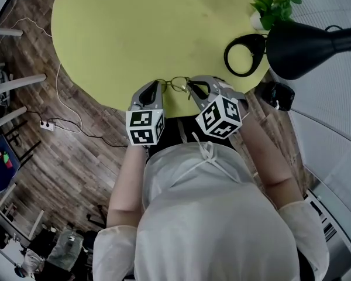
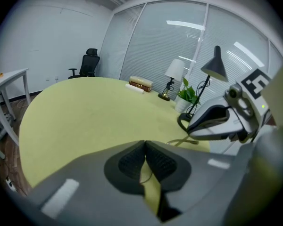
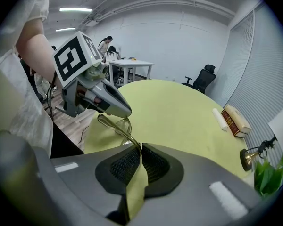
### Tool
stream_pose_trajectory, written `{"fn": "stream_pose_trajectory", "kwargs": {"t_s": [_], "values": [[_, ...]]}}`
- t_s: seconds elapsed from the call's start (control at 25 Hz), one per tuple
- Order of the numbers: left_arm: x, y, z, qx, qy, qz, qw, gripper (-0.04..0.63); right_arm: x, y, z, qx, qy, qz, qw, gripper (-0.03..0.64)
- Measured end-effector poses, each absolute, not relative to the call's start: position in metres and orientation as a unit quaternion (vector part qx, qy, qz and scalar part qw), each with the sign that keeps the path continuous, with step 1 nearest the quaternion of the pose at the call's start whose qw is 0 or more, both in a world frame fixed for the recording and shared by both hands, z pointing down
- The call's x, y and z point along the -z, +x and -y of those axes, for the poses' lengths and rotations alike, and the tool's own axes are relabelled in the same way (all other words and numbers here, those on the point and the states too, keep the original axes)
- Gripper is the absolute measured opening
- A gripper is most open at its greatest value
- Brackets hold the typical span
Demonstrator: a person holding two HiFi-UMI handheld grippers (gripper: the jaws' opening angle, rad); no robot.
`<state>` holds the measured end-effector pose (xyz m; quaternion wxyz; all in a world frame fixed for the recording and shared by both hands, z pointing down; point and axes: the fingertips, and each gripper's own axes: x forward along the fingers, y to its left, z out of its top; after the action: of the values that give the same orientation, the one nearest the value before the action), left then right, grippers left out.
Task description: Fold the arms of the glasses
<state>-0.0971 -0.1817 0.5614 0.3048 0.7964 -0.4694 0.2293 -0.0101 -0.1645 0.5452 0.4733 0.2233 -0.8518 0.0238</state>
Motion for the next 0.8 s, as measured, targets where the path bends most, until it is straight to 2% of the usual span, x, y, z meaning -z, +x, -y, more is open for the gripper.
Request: {"fn": "stream_pose_trajectory", "kwargs": {"t_s": [0.8], "values": [[-0.578, -0.087, 0.177, -0.246, 0.794, 0.462, 0.308, 0.006, -0.550, -0.006, 0.157, -0.034, 0.214, 0.850, 0.480, 0.014]]}}
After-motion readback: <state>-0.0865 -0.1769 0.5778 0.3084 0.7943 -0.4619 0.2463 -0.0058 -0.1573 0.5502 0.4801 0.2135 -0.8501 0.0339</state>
